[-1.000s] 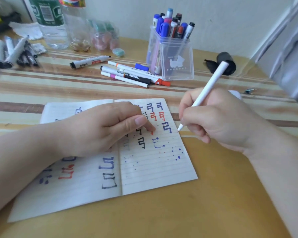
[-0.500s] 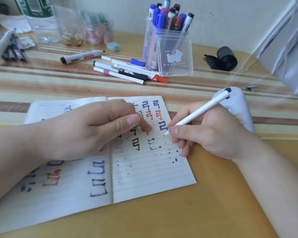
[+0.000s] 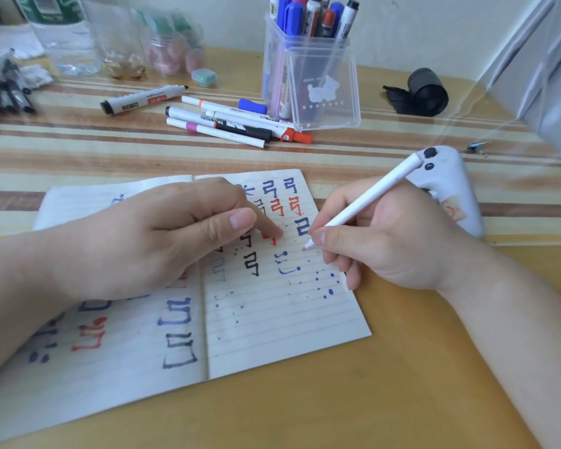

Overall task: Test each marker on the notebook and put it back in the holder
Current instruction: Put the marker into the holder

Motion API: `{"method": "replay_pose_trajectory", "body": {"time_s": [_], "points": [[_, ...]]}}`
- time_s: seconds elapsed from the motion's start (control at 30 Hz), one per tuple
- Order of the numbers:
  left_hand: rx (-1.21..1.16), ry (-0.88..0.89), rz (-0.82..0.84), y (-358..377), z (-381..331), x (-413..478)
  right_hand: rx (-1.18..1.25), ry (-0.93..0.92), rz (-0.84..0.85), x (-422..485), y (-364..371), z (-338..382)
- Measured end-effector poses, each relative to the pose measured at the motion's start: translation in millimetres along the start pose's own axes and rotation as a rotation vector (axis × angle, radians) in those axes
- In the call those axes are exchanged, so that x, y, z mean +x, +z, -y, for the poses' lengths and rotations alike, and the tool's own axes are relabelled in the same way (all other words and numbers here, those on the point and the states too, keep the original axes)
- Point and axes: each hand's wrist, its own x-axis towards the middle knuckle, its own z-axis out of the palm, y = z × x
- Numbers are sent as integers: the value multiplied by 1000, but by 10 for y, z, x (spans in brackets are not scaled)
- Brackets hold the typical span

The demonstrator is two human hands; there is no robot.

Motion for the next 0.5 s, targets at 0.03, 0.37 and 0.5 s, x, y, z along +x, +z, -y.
{"method": "replay_pose_trajectory", "body": {"time_s": [0.03, 0.37, 0.5], "points": [[-3, 1, 3, 5, 10, 5, -16, 3, -2, 1, -7, -2], [-25, 21, 32, 60, 96, 35, -94, 29, -55, 13, -15, 23], [-47, 18, 29, 61, 92, 44, -92, 36, -52, 12, -14, 26]]}}
